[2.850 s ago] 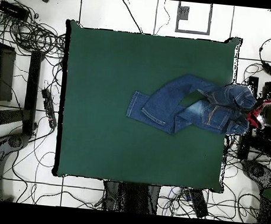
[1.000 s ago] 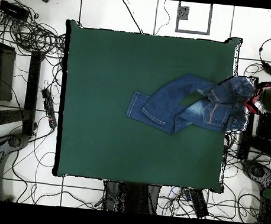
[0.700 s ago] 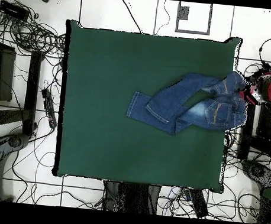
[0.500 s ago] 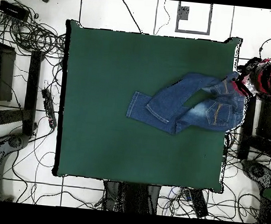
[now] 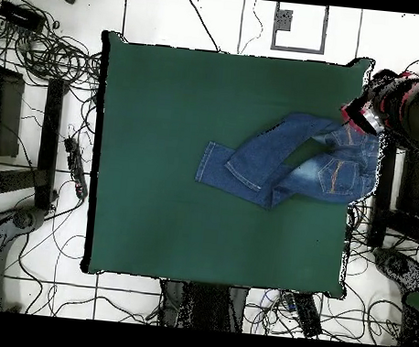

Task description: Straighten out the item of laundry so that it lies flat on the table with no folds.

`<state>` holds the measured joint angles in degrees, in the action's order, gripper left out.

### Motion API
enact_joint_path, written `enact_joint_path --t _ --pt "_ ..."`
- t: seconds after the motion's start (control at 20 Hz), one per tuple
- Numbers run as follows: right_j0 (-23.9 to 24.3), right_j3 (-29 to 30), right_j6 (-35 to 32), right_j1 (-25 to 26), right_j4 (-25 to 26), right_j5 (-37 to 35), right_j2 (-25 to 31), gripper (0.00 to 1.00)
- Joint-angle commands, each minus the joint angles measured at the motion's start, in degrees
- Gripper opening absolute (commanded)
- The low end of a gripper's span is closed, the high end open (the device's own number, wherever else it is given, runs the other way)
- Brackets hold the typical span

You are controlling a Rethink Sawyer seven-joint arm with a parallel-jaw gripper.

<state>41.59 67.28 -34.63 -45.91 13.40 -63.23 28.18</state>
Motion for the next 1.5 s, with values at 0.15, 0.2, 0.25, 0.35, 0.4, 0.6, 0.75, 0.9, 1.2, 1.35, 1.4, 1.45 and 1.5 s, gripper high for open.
enact_joint_path --t 0.15,0.2,0.25,0.35,0.4,0.6,0.75,0.9,1.2,1.35,1.4,1.45,1.5 --pt "-4.34 13.08 -21.36 -0.66 -4.46 3.51 -4.53 1.0" --pt "-4.7 13.19 -21.82 -0.72 -4.95 3.44 -4.77 1.0" --pt "-5.33 13.51 -22.71 -0.85 -5.54 3.39 -5.16 1.0" --pt "-6.34 13.89 -23.67 -0.98 -6.46 3.83 -5.89 1.0" --pt "-6.73 13.96 -23.86 -0.99 -6.77 4.02 -6.24 1.0" --pt "-8.39 14.75 -25.36 -0.98 -8.26 5.13 -7.38 1.0" --pt "-9.44 15.04 -26.28 -0.96 -9.21 5.69 -8.11 1.0" --pt "-10.56 15.13 -26.96 -1.34 -9.91 5.76 -9.22 1.0" --pt "-14.07 15.13 -30.4 -1.58 -9.73 7.04 -12.08 1.0" --pt "-15.58 15.54 -31.62 -1.26 -9.92 8.71 -13.34 1.0" --pt "-15.85 15.67 -31.72 -1.13 -10.02 9.16 -13.66 1.0" --pt "-16.32 15.92 -32.21 -0.96 -10.06 9.84 -14.02 1.0" --pt "-16.56 16.25 -32.42 -0.95 -10.14 10.29 -14.24 1.0"
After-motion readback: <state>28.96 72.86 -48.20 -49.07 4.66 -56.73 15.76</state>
